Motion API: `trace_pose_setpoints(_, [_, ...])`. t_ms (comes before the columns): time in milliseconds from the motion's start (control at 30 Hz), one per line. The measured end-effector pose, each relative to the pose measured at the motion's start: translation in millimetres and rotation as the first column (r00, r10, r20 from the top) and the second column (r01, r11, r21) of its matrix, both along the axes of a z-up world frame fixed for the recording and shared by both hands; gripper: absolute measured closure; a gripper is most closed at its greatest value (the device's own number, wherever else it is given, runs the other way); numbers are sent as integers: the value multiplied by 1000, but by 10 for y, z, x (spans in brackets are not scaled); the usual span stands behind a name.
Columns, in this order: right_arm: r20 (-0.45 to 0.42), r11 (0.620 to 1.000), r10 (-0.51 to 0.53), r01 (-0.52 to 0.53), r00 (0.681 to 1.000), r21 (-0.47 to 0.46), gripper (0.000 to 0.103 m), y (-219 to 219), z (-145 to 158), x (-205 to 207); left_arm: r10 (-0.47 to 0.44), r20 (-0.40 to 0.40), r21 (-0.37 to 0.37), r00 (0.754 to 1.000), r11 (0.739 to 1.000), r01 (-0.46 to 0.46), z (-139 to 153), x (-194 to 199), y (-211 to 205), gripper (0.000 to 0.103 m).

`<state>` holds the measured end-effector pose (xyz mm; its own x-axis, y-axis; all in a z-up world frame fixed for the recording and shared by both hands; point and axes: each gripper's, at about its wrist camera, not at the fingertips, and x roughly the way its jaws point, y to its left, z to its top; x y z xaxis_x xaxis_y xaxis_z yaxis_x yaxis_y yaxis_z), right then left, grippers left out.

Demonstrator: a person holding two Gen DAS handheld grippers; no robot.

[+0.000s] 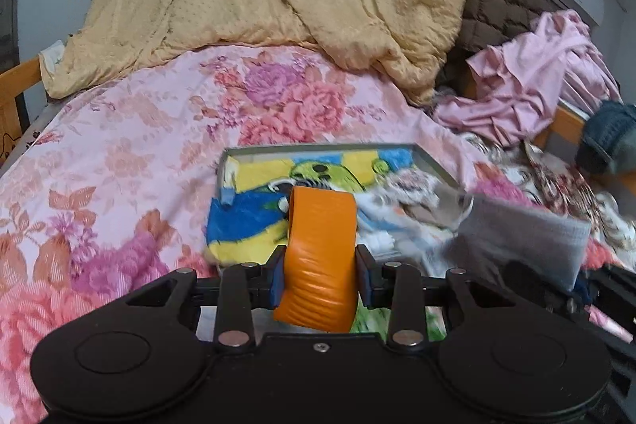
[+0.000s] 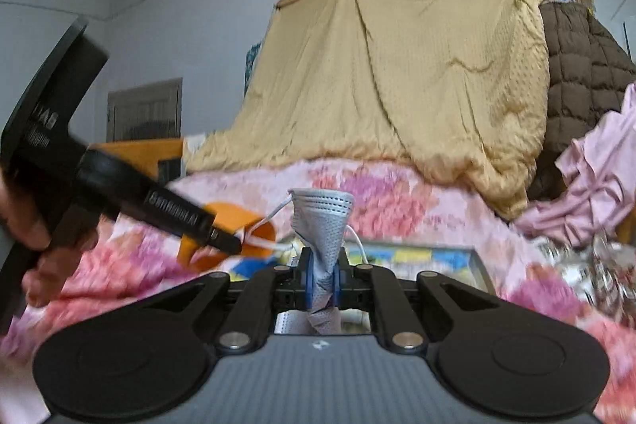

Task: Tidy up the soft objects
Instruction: 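Lift and carry the orange block and grey mask over the frog tray, then lower both items into the tray and open both tools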

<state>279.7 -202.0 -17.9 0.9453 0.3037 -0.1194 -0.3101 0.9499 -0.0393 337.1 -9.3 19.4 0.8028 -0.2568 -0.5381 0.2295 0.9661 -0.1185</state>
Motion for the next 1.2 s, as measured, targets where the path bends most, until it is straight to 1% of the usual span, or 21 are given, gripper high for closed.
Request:
trace_pose_setpoints(67, [6,999,-3,3,1000,39,93,-40,47,248,5,2,15,1000,1000,-5,-6,164,1,66])
trace_pose_setpoints(167, [15,995,-41,39,999,90,93,-125,74,581,3,6,33,1000,999,-4,-32,426,-6,66])
trace_pose_setpoints(333, [-26,982,-86,89,996,168,93,-299,62,1068,15,10,25,1000,1000,-16,-115,874,-44,66])
trace_pose_setpoints(400, [-53,976,-91,100,994,193,93,-357,43,1256,17,8,26,1000,1000,-18,-164,1037,-72,66])
trace_pose_setpoints(500, [-124,968,-77,105,989,230,93,-414,-13,1560,19,5,30,1000,999,-19,-254,1236,-118,66])
trace_pose_setpoints(633, [-228,965,-53,109,972,239,93,-420,-130,1862,43,-31,-5,999,999,-43,-413,1459,-139,66])
trace_pose_setpoints(767, [-312,964,-36,115,949,241,92,-413,-234,2002,61,-80,-29,995,998,-64,-544,1554,-139,66])
trace_pose_setpoints(800, [-325,964,-36,118,945,237,90,-399,-245,2016,64,-91,-33,994,997,-67,-566,1562,-136,66])
trace_pose_setpoints(967, [-343,972,-43,118,938,202,82,-373,-240,1978,79,-130,-48,988,995,-86,-636,1556,-103,64])
trace_pose_setpoints(1067, [-342,977,-54,121,938,175,75,-375,-212,1930,94,-147,-48,985,994,-102,-646,1546,-109,61])
trace_pose_setpoints(1200, [-339,982,-69,124,938,145,74,-397,-181,1858,109,-145,-56,983,992,-118,-634,1478,-119,59])
